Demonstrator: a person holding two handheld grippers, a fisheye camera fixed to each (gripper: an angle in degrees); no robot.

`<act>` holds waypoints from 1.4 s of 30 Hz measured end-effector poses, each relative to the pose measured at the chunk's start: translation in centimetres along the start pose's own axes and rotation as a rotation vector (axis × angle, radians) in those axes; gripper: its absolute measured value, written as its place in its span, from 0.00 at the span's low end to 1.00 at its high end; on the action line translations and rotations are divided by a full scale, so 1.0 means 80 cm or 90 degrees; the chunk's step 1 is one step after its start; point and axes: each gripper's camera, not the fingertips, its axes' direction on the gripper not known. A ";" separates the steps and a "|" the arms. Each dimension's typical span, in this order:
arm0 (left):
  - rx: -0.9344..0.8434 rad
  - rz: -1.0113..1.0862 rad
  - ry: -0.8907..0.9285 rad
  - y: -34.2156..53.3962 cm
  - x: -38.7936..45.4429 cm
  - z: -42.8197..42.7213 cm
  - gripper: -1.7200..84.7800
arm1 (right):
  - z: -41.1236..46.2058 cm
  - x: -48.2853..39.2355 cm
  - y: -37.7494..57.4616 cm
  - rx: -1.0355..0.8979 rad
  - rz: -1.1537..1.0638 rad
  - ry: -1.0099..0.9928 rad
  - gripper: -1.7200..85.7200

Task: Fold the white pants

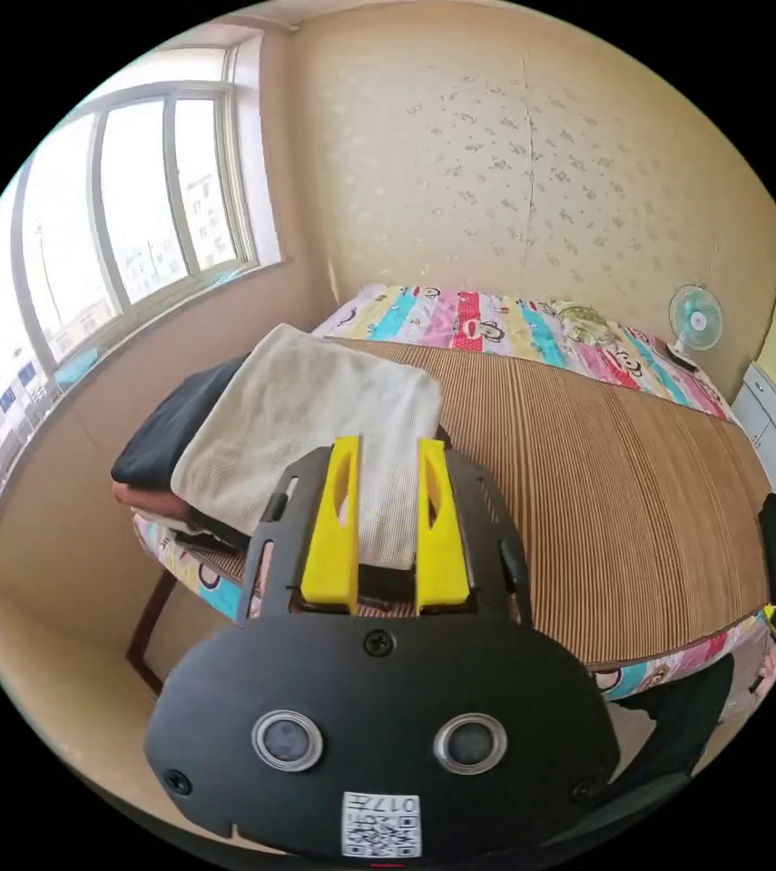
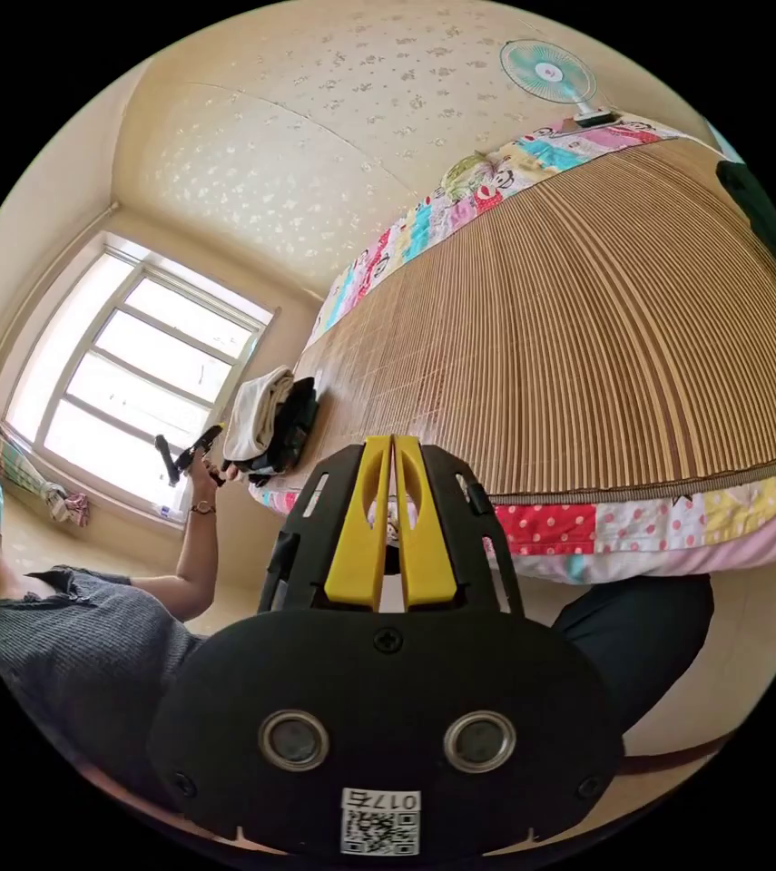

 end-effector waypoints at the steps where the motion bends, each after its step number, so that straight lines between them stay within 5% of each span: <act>1: -0.014 0.013 0.000 -0.006 0.008 0.010 0.18 | -0.010 0.002 0.005 -0.005 -0.003 -0.027 0.97; 3: -0.137 0.037 0.000 -0.025 0.034 0.083 0.27 | -0.024 0.007 0.014 -0.009 -0.013 -0.066 0.97; 5: -0.254 0.053 0.001 -0.018 0.048 0.150 0.25 | -0.040 0.017 0.025 -0.003 -0.003 -0.079 0.97; 8: -0.198 0.094 -0.150 -0.004 0.065 0.149 0.13 | -0.075 0.032 0.049 0.028 0.007 -0.105 0.97; 11: -0.164 0.092 -0.132 -0.033 0.060 0.124 0.09 | -0.122 0.046 0.083 0.083 -0.002 -0.124 0.96; 14: -0.141 0.047 0.045 -0.102 0.034 0.095 0.08 | -0.165 0.065 0.115 0.135 0.000 -0.125 0.96; 16: -0.092 -0.008 0.194 -0.150 0.018 0.061 0.08 | -0.191 0.082 0.130 0.159 -0.004 -0.125 0.81; 20: 0.059 0.166 0.233 -0.224 0.104 -0.065 0.08 | -0.219 0.095 0.140 0.196 -0.012 -0.101 0.60; 28: 0.293 0.214 0.660 -0.156 0.148 -0.156 0.08 | -0.227 0.110 0.142 0.235 -0.017 -0.114 0.35; 31: 0.216 0.132 0.756 -0.112 0.147 -0.080 0.09 | -0.209 0.117 0.137 0.169 0.007 -0.118 0.30; 36: -0.142 0.101 0.545 0.028 0.207 0.085 0.09 | -0.172 0.127 0.133 0.085 0.038 -0.105 0.24; 42: -0.157 -0.039 0.722 0.181 0.190 0.109 0.08 | -0.126 0.118 0.101 0.024 0.047 -0.083 0.18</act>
